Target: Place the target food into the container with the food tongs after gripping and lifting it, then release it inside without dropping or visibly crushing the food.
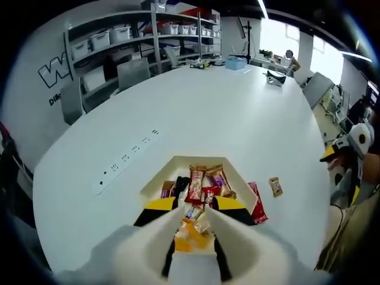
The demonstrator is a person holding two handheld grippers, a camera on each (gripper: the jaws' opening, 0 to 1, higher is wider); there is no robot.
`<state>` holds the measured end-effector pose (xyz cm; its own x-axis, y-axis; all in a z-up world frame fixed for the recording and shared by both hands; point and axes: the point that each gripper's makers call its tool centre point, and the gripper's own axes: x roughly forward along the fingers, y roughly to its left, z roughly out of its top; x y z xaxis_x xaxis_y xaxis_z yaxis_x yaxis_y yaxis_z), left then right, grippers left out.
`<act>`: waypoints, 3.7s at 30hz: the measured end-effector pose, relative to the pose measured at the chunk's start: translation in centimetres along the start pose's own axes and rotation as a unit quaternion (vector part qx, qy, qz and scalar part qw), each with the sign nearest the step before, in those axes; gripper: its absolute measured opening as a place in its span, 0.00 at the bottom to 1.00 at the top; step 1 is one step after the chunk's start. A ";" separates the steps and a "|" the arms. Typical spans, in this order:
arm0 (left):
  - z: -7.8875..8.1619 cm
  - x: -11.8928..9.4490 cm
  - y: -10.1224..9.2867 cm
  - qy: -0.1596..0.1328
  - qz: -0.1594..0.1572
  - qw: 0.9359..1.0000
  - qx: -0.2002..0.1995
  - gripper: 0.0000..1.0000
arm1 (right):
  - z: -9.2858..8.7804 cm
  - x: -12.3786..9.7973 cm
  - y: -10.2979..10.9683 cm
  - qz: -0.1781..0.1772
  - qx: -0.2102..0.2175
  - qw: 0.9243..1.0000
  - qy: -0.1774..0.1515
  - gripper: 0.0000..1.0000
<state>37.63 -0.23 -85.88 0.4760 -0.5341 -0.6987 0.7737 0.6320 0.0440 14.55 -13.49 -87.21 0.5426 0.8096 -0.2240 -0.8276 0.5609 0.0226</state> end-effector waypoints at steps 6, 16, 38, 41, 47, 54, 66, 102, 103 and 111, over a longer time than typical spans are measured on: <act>0.0 -0.3 -0.6 -0.003 -0.002 1.000 0.003 0.22 | 0.1 0.0 0.1 0.000 -0.001 1.000 0.000 0.82; -0.2 -0.8 -2.1 -0.009 -0.008 1.000 0.009 0.22 | 0.0 0.1 0.3 0.002 -0.001 1.000 0.000 0.82; -1.2 -1.6 -4.7 -0.011 -0.022 0.999 0.022 0.22 | -0.2 0.3 0.5 0.005 0.001 1.000 0.001 0.82; -1.4 -1.6 -5.0 -0.011 -0.024 0.999 0.023 0.22 | -0.3 0.4 0.6 0.006 0.001 1.000 0.002 0.82; -1.7 -2.0 -5.2 -0.012 -0.024 0.999 0.023 0.23 | -0.2 0.4 0.5 0.006 0.001 1.000 0.001 0.82; -2.4 -2.4 -5.3 -0.011 -0.022 0.999 0.026 0.23 | -0.2 0.5 0.5 0.007 0.002 1.000 0.001 0.82; -3.3 -2.9 -6.3 -0.014 -0.025 0.999 0.028 0.23 | -0.2 0.6 0.5 0.008 0.003 1.000 -0.001 0.82; -5.2 0.0 -11.6 -0.025 -0.036 0.999 0.024 0.23 | -0.7 0.6 0.5 0.007 0.007 1.000 0.002 0.82; -5.2 0.2 -11.7 -0.025 -0.034 0.999 0.026 0.23 | -0.7 0.6 0.5 0.007 0.007 1.000 0.001 0.82; -5.6 1.6 -12.5 -0.025 -0.030 0.999 0.018 0.24 | -0.7 0.6 0.5 0.007 0.008 1.000 0.004 0.82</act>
<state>26.36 -5.79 -91.56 0.4478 -0.5982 -0.6646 0.8155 0.5780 0.0294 14.36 -12.91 -88.05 0.5305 0.8157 -0.2306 -0.8323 0.5528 0.0409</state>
